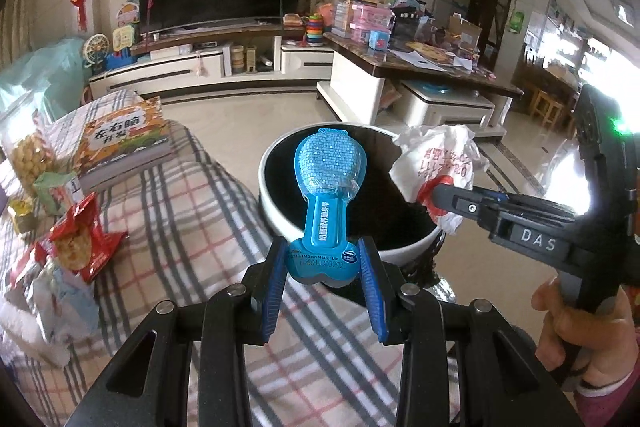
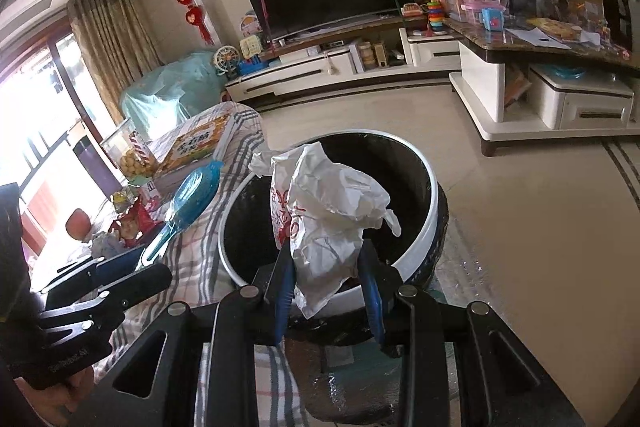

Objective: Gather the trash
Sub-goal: 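Move both items over the bin and release them inside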

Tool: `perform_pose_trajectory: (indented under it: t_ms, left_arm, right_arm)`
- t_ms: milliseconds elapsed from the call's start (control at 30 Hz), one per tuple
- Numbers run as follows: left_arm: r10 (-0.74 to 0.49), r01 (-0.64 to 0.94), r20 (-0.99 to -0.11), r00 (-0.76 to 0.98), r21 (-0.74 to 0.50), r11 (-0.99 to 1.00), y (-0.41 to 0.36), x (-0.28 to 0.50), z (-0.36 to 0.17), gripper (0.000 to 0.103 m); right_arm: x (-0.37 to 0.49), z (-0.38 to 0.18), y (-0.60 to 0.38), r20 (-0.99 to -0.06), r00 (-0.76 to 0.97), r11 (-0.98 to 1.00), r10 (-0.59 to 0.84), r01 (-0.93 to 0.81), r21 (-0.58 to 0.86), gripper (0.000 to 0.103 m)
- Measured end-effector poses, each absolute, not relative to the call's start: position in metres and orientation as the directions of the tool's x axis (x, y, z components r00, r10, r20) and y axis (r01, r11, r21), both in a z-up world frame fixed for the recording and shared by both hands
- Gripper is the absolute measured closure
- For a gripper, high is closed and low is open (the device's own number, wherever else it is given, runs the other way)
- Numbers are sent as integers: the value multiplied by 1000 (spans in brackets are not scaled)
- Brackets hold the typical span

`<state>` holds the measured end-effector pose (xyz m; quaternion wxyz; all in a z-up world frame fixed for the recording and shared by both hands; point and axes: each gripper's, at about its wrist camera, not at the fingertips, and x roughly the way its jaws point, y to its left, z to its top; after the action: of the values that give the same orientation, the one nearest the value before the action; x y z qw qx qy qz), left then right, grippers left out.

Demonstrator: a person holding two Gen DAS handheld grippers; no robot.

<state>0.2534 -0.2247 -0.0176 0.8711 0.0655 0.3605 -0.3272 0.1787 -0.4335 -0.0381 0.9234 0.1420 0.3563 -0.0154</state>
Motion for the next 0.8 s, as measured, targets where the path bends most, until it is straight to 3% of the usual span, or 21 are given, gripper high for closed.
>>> perform_pose_trajectory:
  t_ms: [800]
  left_arm:
    - [-506, 609, -699, 505, -127, 783, -259, 288, -22, 68]
  right_arm:
    - [210, -47, -452, -698, 714, 961, 57, 151, 233, 71]
